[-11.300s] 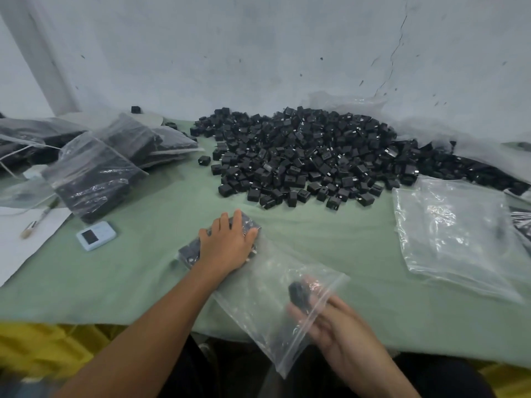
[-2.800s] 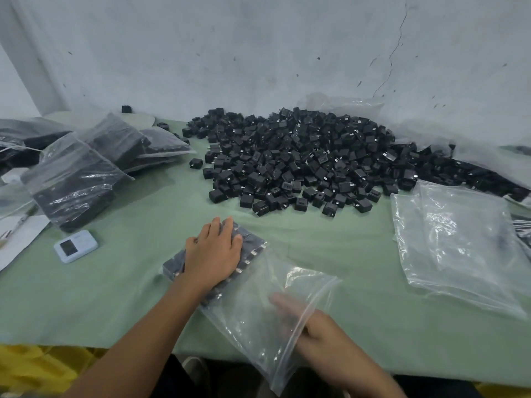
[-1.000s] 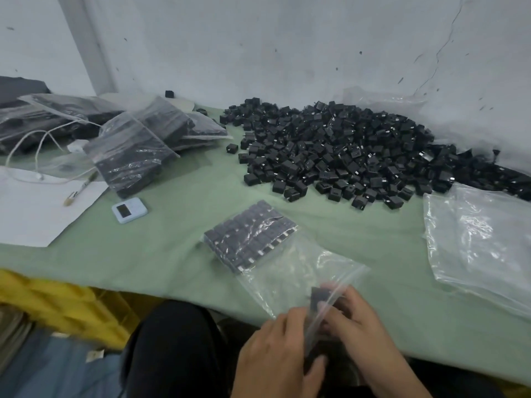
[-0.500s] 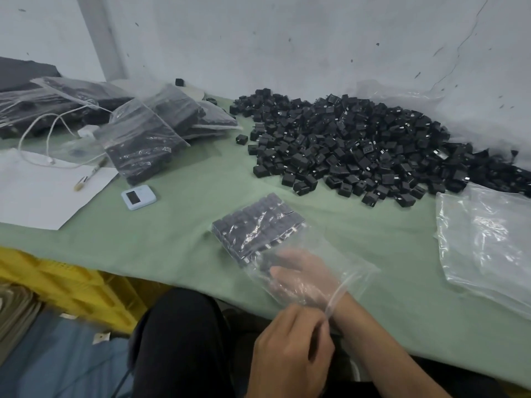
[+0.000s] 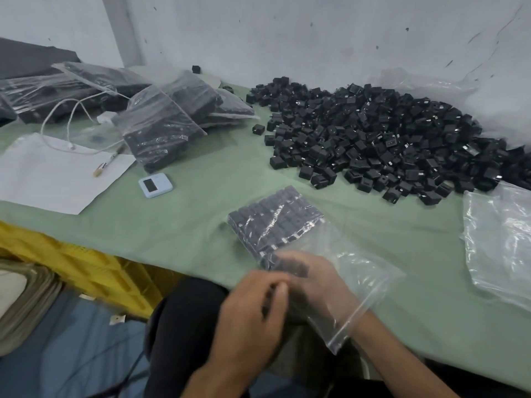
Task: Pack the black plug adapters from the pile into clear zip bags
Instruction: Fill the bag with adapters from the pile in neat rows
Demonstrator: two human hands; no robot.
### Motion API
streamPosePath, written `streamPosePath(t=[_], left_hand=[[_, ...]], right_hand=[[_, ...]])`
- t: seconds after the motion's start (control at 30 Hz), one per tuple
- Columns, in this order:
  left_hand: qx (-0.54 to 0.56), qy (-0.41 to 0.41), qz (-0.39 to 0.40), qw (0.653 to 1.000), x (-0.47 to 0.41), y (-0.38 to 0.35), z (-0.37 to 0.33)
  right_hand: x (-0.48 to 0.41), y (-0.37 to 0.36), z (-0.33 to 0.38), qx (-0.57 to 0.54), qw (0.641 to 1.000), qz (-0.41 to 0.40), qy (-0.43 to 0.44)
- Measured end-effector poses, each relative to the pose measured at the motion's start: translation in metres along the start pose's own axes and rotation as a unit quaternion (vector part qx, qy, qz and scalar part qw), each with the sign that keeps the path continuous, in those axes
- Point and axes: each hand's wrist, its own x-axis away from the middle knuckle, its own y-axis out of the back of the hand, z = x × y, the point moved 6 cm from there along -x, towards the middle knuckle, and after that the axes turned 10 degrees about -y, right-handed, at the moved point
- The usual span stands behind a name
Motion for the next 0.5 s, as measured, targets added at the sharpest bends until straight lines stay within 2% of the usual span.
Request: streamPosePath(t=[0.07, 0.13, 0.23, 0.33, 0.37, 0.5], left_hand=[[-0.025, 0.086, -0.019, 0.996, -0.012, 0.019, 0.033], [-0.051, 0.134, 0.004, 0.990, -0.022, 0.029, 0.060], [-0.069, 0.133, 0.084, 0.985, -0.034, 0.026, 0.078], [-0.113, 0.103, 0.167, 0.974, -0.038, 0.016, 0.083], [-0.133, 0.090, 0.188, 0.969, -0.039, 0.013, 0.084], [-0.124, 0.089, 0.200, 0.968, -0.042, 0.009, 0.086]], right_hand=[[0.007, -0.003, 0.007, 0.006, 1.000, 0.008, 0.019], [0.001, -0.003, 0.004, 0.028, 1.000, -0.009, 0.007], [-0.005, -0.004, 0.001, 0.012, 0.999, -0.018, -0.035], [0.003, -0.004, 0.005, 0.108, 0.990, -0.060, 0.061], [0.006, -0.003, 0.006, 0.097, 0.991, -0.069, 0.059], [0.003, -0.003, 0.002, 0.082, 0.994, -0.067, 0.041]])
